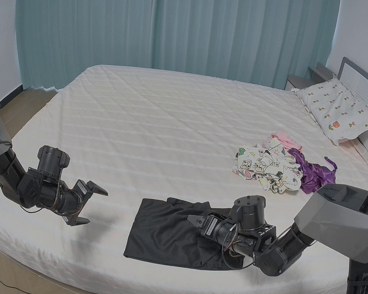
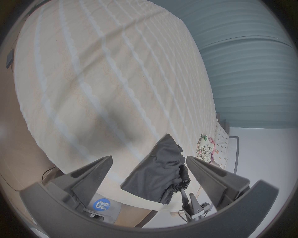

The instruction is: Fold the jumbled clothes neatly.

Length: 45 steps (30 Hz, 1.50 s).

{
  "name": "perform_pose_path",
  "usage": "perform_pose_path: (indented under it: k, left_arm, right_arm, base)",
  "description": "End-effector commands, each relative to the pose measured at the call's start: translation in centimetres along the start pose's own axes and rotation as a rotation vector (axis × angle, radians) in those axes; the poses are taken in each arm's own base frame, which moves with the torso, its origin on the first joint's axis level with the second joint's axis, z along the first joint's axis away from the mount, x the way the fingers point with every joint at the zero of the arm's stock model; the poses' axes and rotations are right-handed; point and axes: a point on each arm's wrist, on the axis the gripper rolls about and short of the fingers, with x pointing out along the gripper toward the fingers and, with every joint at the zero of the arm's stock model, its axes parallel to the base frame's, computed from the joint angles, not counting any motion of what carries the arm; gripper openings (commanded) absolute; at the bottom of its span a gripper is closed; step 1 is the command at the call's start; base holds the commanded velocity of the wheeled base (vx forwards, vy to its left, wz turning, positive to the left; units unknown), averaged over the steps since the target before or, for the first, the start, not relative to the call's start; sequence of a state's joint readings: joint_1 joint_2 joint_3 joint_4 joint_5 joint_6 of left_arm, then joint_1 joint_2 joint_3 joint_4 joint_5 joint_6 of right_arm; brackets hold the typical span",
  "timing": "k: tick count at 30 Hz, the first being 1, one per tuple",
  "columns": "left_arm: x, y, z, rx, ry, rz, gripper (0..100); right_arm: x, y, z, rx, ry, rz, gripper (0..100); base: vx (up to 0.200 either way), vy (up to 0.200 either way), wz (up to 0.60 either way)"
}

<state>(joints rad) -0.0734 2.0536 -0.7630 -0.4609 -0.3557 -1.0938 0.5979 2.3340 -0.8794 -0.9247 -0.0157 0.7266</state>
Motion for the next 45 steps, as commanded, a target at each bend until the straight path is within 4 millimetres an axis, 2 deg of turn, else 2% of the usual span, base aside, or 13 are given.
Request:
perform_pose_path:
  k: [1,9,11,19,25,32,38,39,45]
  left_arm:
    - [0.2,0.2,-0.1,0.000,0.003,0.007,100]
    - [0.3,0.3,-0.1,0.024,0.006,0.012,100]
    - [0.3,0.2,-0.1,0.025,0.005,0.011,100]
    - [0.3,0.3,-0.1,0.024,-0.001,0.016,100]
    - [0.4,0.3,-0.1,0.023,-0.002,0.018,100]
    - [0.4,0.3,-0.1,0.024,-0.001,0.019,100]
    - [0.4,0.3,-0.1,0.024,-0.001,0.019,100]
    - [0.5,0.3,-0.2,0.026,0.001,0.019,100]
    - [0.5,0.3,-0.2,0.027,0.001,0.020,100]
  right_arm:
    - [3.1,-1.3,0.3,-0.014,0.022,-0.056,100]
    - [6.1,-3.3,2.7,-0.014,-0.056,-0.096,100]
    - [7.0,-4.6,4.2,0.003,-0.123,-0.163,100]
    - [6.8,-6.9,6.5,0.042,-0.215,-0.252,100]
    - [5.6,-7.0,6.9,0.057,-0.199,-0.244,100]
    - [5.9,-8.8,6.9,0.061,-0.143,-0.217,100]
    - [6.6,-9.2,6.7,0.023,-0.107,-0.201,100]
    - [6.9,-9.4,6.5,0.025,-0.088,-0.203,0]
    - [7.0,-9.9,7.6,0.047,-0.125,-0.200,0]
  base:
    - [0.000,0.000,0.00]
    - [0.000,0.000,0.00]
    - [0.000,0.000,0.00]
    - [0.000,0.000,0.00]
    - [0.000,0.000,0.00]
    - [0.000,0.000,0.00]
    - [0.000,0.000,0.00]
    - [0.000,0.000,0.00]
    - [0.000,0.000,0.00]
